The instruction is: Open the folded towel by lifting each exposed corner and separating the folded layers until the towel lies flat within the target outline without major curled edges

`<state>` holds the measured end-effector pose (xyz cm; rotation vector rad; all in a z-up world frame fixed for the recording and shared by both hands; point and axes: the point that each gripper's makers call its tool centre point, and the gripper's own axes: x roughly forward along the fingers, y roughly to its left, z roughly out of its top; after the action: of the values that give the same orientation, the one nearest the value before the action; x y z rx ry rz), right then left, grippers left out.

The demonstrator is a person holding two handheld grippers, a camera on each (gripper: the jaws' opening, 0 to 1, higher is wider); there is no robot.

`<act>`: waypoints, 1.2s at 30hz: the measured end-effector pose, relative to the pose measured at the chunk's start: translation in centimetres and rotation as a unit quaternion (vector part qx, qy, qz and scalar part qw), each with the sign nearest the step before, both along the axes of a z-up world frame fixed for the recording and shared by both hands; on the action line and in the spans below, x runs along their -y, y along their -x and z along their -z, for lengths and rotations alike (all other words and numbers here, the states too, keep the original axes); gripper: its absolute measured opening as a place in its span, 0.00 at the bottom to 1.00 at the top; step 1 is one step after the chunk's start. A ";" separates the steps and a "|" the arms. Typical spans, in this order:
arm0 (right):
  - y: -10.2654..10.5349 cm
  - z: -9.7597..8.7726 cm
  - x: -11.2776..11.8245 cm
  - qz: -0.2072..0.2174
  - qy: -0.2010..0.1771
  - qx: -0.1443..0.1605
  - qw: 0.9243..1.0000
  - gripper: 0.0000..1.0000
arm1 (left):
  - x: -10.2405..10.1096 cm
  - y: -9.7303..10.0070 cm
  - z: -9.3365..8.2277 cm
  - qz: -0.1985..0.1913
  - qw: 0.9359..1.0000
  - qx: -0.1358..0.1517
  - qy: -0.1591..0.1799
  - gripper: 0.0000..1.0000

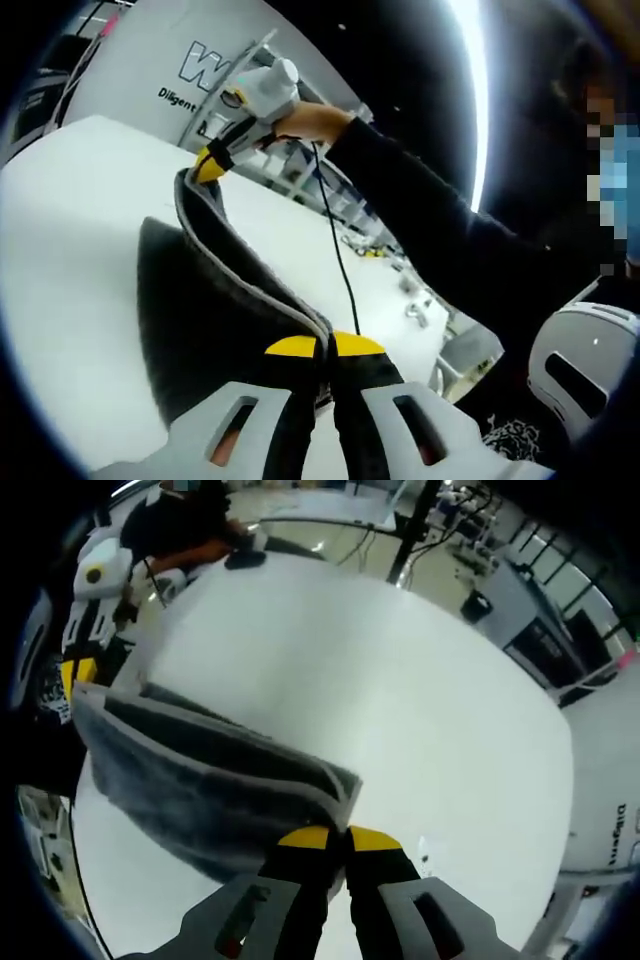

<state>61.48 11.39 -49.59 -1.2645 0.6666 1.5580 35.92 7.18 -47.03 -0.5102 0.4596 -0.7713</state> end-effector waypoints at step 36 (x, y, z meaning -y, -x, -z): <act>-0.2 -0.7 3.6 0.025 -0.006 0.000 1.000 0.01 | 1.7 0.1 -0.9 0.036 0.999 0.026 -0.002 0.02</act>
<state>61.72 7.79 -48.89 -1.2296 0.6828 1.5194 35.78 5.46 -46.12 -0.4715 0.4324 -0.8501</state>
